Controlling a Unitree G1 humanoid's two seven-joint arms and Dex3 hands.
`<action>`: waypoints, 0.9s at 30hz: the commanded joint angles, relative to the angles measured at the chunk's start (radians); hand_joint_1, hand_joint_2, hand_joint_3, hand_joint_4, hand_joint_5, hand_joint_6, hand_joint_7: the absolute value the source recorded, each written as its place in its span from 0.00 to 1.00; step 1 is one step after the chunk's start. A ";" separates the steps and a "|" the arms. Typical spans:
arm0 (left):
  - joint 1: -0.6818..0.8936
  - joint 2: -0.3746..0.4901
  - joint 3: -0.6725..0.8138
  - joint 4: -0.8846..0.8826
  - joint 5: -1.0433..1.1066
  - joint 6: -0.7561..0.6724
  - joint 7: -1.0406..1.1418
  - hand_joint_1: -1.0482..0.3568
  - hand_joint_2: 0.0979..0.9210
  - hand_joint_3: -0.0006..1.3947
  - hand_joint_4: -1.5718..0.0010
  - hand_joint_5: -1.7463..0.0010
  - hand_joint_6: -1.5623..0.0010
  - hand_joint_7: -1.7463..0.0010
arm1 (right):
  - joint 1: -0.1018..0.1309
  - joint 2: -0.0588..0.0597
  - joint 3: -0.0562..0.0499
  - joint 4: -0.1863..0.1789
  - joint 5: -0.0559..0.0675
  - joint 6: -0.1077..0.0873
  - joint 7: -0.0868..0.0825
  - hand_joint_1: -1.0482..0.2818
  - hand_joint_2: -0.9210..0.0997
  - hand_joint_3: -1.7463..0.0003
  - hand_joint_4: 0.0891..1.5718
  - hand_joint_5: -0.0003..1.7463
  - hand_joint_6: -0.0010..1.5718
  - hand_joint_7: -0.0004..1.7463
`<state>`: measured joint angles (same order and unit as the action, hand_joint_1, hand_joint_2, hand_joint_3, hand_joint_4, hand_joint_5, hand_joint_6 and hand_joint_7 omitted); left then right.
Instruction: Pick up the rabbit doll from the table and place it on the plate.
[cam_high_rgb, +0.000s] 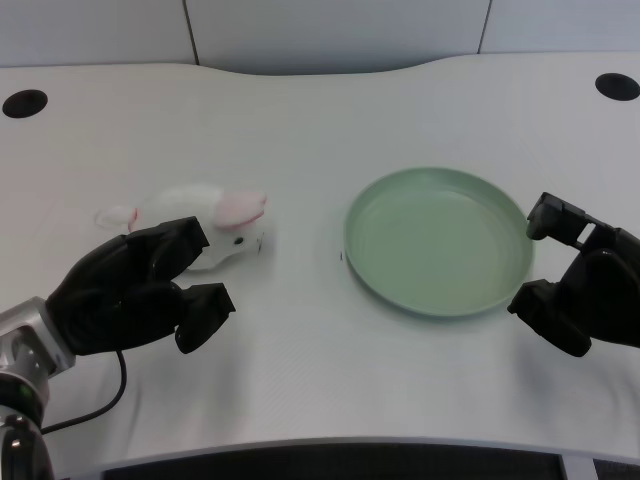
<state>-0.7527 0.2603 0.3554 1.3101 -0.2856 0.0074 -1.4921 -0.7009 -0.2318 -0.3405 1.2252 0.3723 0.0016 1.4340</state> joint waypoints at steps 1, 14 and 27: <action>0.012 0.018 -0.004 0.003 0.011 -0.009 -0.002 0.46 0.82 0.01 0.48 0.00 0.54 0.00 | 0.014 -0.011 -0.003 -0.004 -0.001 -0.004 -0.003 0.37 0.01 0.99 0.70 1.00 0.55 1.00; 0.010 0.017 -0.005 0.003 0.011 -0.011 -0.008 0.48 0.84 0.01 0.48 0.00 0.55 0.00 | 0.010 -0.009 -0.005 -0.001 0.003 -0.001 0.009 0.35 0.02 1.00 0.70 1.00 0.56 0.96; -0.001 0.018 0.019 0.010 -0.014 0.090 0.055 0.54 0.81 0.01 0.48 0.00 0.56 0.00 | 0.009 -0.011 -0.002 -0.002 -0.001 0.000 0.000 0.36 0.02 1.00 0.70 1.00 0.56 0.98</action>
<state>-0.7531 0.2604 0.3617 1.3107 -0.2898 0.0476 -1.4784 -0.7009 -0.2318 -0.3400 1.2247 0.3722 0.0014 1.4361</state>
